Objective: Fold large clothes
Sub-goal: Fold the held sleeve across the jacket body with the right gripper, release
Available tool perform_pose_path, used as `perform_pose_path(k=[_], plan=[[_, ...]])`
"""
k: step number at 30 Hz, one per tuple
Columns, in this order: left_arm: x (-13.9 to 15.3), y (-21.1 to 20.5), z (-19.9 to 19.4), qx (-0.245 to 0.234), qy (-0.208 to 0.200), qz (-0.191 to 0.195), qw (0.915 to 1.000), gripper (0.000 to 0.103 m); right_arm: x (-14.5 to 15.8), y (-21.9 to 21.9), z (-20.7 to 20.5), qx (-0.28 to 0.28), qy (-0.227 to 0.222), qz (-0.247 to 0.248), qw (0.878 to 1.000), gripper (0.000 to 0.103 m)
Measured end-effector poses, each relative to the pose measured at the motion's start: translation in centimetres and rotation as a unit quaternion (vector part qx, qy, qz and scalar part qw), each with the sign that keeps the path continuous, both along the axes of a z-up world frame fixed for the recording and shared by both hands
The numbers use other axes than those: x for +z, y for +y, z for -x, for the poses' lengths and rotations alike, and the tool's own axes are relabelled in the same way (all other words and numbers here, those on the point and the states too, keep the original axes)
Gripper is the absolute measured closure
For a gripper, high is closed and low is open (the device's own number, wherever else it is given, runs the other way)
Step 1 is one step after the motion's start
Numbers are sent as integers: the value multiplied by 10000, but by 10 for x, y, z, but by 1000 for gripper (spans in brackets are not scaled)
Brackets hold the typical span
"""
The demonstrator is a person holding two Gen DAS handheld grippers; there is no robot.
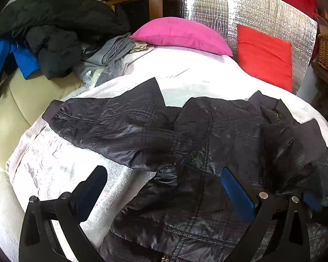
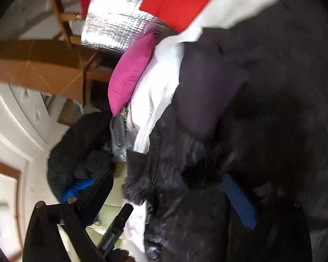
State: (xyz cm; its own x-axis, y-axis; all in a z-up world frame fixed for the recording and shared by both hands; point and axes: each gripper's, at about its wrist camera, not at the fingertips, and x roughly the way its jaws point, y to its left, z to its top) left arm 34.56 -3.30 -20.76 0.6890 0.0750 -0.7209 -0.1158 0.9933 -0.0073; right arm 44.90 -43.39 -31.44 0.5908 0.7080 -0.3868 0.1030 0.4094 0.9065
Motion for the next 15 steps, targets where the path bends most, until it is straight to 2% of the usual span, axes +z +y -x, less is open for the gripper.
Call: perform_pose_path(k=[2, 4, 6, 8, 9, 11, 13, 15], plan=[[1, -2, 2, -48, -22, 58, 10000, 0, 3, -10, 18, 93, -70, 62, 9999, 1], [2, -9, 4, -178, -68, 156, 9997, 0, 17, -29, 40, 4, -344, 291, 9990, 1], [6, -22, 6, -399, -163, 211, 9988, 0, 36, -62, 65, -393, -694, 772, 9938, 1], [10, -38, 8, -637, -281, 180, 9974, 0, 53, -87, 76, -1037, -800, 1550, 9792, 1], [11, -50, 10, -804, -357, 138, 9960, 0, 55, -100, 81, -1391, -712, 1930, 9687, 2], [12, -79, 13, -1214, -473, 13, 9915, 0, 48, -123, 86, -1904, -418, 2254, 9546, 4], [11, -102, 12, -1535, -468, -46, 9870, 0, 35, -140, 84, -2185, 17, 2437, 9449, 10], [8, -128, 7, -1841, -465, -144, 9817, 0, 17, -157, 79, -2404, 491, 2380, 9398, 10]])
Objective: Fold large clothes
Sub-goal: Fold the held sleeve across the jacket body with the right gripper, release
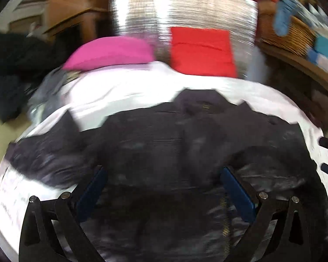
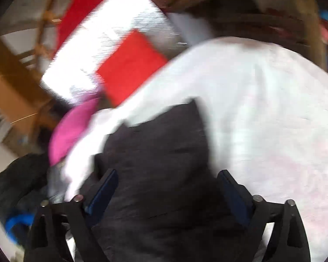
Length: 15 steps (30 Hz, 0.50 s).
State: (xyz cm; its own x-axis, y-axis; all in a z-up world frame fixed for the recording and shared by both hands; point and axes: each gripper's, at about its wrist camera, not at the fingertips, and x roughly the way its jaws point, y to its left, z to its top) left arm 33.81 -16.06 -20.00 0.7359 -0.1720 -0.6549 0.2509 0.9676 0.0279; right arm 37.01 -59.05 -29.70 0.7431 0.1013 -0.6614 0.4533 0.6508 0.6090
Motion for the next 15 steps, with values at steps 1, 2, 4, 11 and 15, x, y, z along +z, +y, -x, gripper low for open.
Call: perform_pose_path(k=[1, 2, 4, 11, 15], plan=[[-2, -11, -3, -88, -41, -82, 9999, 0, -7, -8, -2, -72, 80, -188, 9998, 10], [-4, -22, -6, -158, -88, -193, 9996, 0, -12, -11, -4, -115, 123, -312, 9994, 10], [-9, -46, -18, -272, -181, -457, 9984, 0, -24, -15, -12, -182, 315, -404, 9985, 10], [-21, -80, -54, -56, -222, -1003, 9947, 0, -50, -2, -41, 265, 779, -148, 9965, 26], [-20, -66, -57, 129, -155, -912, 9956, 4, -52, 1, -46, 308, 843, 200, 9958, 32]])
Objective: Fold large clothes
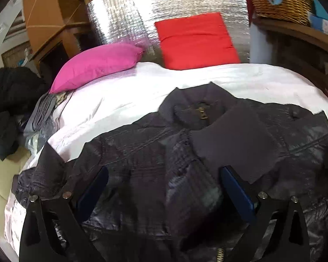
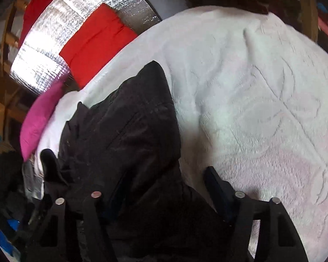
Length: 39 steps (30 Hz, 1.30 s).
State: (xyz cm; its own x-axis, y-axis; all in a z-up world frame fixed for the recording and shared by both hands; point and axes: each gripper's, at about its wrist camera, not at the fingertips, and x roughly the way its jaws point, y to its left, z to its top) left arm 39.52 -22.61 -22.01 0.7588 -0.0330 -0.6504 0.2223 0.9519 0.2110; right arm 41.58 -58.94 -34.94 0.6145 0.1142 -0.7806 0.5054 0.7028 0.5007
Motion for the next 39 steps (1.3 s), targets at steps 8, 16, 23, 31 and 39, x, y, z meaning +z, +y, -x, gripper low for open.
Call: perform_pose_path(k=[8, 16, 23, 31, 39], plan=[[20, 78, -13, 946, 221, 264, 9949, 8, 5, -6, 13, -11, 25, -135, 9999, 33], [32, 173, 8, 1712, 217, 877, 9811, 8, 33, -10, 44, -70, -181, 146, 9997, 32], [19, 152, 3, 1458, 405, 846, 9849, 8, 91, 21, 74, 119, -1274, 1175, 9848, 32], [-48, 113, -29, 1342, 1409, -338, 9803, 8, 51, 76, 29, 1419, -314, 1233, 9817, 32], [-17, 99, 1, 954, 729, -290, 9923, 8, 61, 86, 29, 1446, -509, 1505, 9767, 32]])
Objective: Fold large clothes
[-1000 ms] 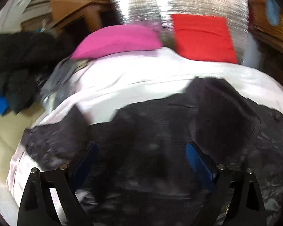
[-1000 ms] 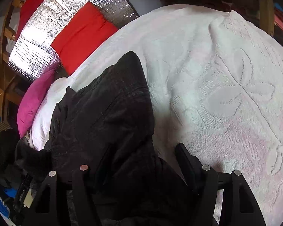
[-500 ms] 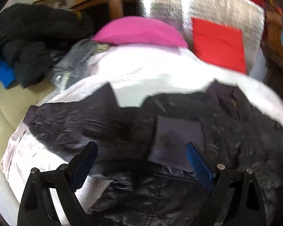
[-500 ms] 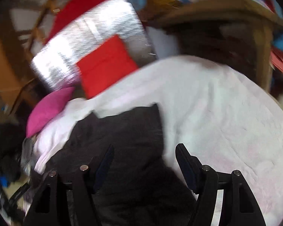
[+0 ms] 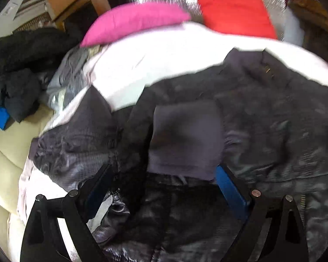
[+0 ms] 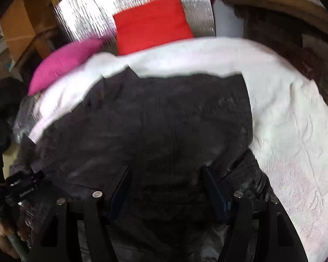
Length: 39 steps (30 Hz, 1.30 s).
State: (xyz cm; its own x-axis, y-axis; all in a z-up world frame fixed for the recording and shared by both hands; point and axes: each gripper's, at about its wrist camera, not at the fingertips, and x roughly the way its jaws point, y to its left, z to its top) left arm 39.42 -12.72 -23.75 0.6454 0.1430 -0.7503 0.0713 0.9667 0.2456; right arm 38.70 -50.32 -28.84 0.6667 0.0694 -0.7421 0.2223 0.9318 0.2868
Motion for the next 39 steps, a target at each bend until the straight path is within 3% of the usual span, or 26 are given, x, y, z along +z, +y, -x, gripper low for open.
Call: perform_pose_path(k=[2, 4, 9, 13, 19, 24, 31, 35, 39], plan=[[9, -7, 9, -172, -313, 37, 9994, 8, 9, 4, 2, 108, -233, -7, 9997, 32], [16, -14, 18, -286, -590, 4, 9978, 8, 9, 10, -2, 241, -178, 27, 9995, 32], [33, -30, 29, -578, -951, 251, 9935, 8, -27, 14, -18, 266, 704, -36, 9972, 33], [44, -36, 36, -701, -1196, 333, 9898, 8, -15, 10, -10, 201, 409, -72, 9989, 33], [46, -44, 43, -826, -1235, 473, 9878, 8, 4, 16, -2, 114, -82, 341, 9993, 32], [46, -51, 48, -928, -1292, 442, 9863, 8, -28, 22, -24, 194, 698, 436, 9964, 32], [41, -49, 43, -884, -1177, 383, 9884, 8, -8, 36, -17, 201, 362, 718, 9966, 32], [35, -36, 33, -657, -999, 388, 9921, 8, 6, 41, -9, 85, 184, 1132, 9934, 32], [33, -13, 20, -275, -792, 701, 9940, 8, 14, 40, -4, -38, 63, 1389, 9903, 32]])
